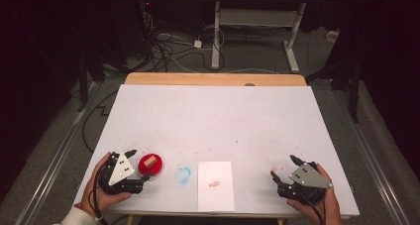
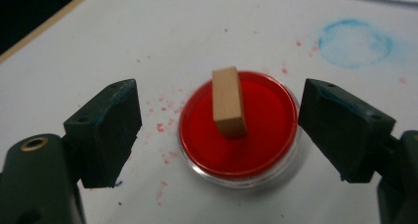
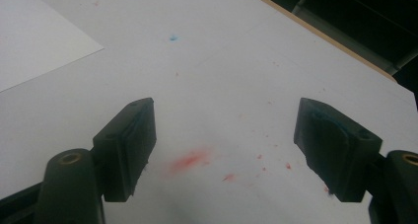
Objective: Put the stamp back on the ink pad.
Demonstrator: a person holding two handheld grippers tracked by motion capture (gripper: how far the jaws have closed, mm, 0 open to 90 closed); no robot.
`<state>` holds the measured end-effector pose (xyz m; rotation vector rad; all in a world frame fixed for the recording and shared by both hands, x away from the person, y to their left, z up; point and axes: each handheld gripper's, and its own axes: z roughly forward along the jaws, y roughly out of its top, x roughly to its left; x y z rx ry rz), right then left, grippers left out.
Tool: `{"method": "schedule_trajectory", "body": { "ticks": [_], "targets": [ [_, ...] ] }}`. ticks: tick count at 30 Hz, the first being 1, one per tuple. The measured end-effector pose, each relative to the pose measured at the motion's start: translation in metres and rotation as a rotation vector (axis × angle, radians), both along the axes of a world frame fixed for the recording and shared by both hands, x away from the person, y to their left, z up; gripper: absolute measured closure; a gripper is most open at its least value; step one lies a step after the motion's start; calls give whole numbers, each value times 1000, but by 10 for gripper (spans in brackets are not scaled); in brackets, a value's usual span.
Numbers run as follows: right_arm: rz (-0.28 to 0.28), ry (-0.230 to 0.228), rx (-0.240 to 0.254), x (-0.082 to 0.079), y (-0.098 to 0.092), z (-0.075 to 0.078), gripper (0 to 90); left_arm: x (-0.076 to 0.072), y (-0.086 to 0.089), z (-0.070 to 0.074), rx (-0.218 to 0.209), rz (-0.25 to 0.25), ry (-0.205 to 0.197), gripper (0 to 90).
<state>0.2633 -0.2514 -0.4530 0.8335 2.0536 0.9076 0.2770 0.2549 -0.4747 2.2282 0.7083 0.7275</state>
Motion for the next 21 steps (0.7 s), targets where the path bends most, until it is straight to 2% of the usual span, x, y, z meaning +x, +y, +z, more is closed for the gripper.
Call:
{"method": "schedule_trajectory", "body": {
  "ticks": [3, 8, 11, 16, 18, 21],
  "targets": [
    [1, 5, 3, 2, -1, -2, 246, 0, 0, -5, -17, 1, 24, 163],
    [12, 1, 0, 3, -1, 0, 246, 0, 0, -10, -1, -3, 42, 163],
    [17, -2, 1, 4, 0, 0, 246, -2, 3, -10, 1, 0, 39, 163],
    [26, 2, -11, 4, 4, -1, 246, -4, 4, -8, -21, -5, 23, 164],
    [28, -3, -15, 4, 4, -1, 246, -4, 4, -9, -13, -13, 26, 163],
    [28, -6, -18, 3, 5, 0, 246, -5, 6, -8, -31, -8, 23, 163]
  ]
}}
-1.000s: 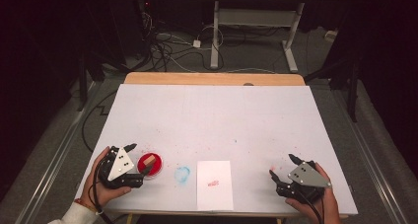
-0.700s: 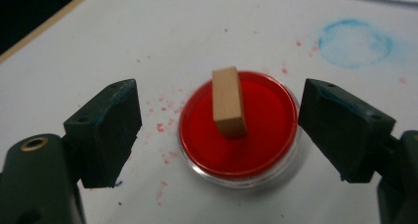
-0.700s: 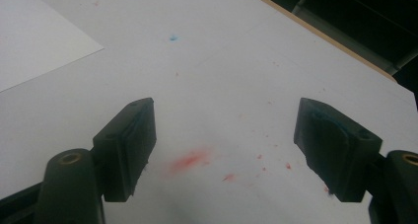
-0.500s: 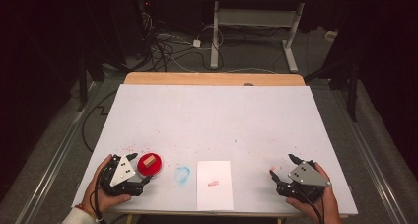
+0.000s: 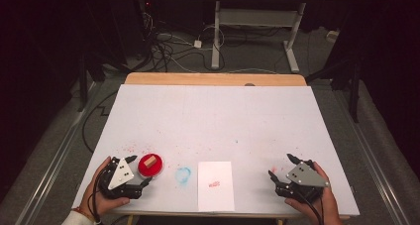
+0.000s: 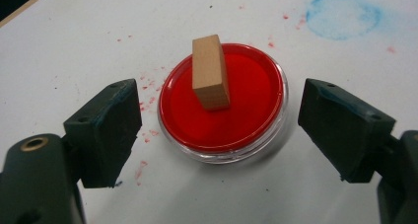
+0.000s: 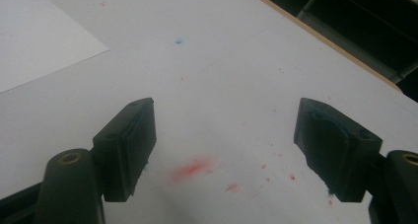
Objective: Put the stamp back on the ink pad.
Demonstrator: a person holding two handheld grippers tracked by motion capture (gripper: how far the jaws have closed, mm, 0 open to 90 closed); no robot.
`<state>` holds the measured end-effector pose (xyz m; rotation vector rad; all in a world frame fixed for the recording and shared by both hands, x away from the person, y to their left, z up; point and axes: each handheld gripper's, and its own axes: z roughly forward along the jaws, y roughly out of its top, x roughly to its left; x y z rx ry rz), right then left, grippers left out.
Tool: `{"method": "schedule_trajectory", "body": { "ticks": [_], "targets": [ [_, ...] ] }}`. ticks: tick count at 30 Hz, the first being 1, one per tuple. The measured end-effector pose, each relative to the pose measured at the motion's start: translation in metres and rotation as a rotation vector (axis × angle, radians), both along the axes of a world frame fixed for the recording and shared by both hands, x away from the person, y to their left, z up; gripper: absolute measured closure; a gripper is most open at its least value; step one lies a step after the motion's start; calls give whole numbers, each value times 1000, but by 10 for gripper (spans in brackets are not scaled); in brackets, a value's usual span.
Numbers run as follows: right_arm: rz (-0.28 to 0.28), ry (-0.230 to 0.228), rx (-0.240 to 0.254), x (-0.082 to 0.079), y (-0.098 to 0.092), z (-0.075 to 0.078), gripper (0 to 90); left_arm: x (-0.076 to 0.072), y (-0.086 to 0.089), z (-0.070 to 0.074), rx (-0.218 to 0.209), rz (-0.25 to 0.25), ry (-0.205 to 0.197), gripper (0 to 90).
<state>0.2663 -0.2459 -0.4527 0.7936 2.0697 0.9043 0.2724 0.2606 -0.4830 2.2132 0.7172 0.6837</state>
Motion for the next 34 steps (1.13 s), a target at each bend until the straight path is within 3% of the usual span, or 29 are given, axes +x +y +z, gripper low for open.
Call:
{"method": "schedule_trajectory", "body": {
  "ticks": [34],
  "targets": [
    [6, 19, 4, 2, -2, -3, 245, 1, -3, 6, -38, 6, -9, 163]
  ]
}}
